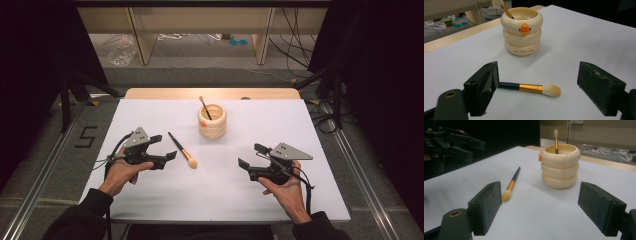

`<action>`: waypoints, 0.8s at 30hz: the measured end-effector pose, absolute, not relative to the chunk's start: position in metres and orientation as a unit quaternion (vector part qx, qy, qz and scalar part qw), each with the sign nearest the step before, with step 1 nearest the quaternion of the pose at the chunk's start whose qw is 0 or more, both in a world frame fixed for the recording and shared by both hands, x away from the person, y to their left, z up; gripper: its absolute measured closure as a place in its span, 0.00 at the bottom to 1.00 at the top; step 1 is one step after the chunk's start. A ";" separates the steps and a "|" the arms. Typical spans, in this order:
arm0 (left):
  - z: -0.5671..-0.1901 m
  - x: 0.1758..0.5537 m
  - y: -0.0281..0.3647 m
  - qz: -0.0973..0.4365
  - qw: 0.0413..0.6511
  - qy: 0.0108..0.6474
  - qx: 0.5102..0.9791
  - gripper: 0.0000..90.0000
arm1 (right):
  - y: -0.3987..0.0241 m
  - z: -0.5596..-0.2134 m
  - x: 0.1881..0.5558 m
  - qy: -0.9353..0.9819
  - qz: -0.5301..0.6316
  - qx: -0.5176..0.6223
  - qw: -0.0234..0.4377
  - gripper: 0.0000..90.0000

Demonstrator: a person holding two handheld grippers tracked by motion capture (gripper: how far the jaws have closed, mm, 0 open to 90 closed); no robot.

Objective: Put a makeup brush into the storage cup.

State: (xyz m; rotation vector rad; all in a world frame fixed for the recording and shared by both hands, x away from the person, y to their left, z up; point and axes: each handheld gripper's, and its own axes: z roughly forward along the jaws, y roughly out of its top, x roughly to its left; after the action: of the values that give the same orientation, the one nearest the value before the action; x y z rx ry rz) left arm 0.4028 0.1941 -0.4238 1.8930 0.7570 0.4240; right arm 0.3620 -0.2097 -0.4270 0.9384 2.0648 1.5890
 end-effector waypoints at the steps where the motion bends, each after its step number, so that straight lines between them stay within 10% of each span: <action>1: -0.424 0.404 0.193 0.177 0.501 0.313 0.787 0.20 | -0.210 -0.427 0.362 0.733 0.563 0.334 0.184 0.22; 24: -0.435 0.450 0.183 0.155 0.427 0.268 0.850 0.23 | -0.209 -0.428 0.362 0.733 0.566 0.333 0.177 0.23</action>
State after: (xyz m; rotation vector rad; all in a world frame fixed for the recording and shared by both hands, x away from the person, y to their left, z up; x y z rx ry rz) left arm 0.4505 0.1826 -0.4346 2.1227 0.6709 0.3882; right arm 0.3623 -0.2091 -0.4281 0.9429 2.0733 1.6027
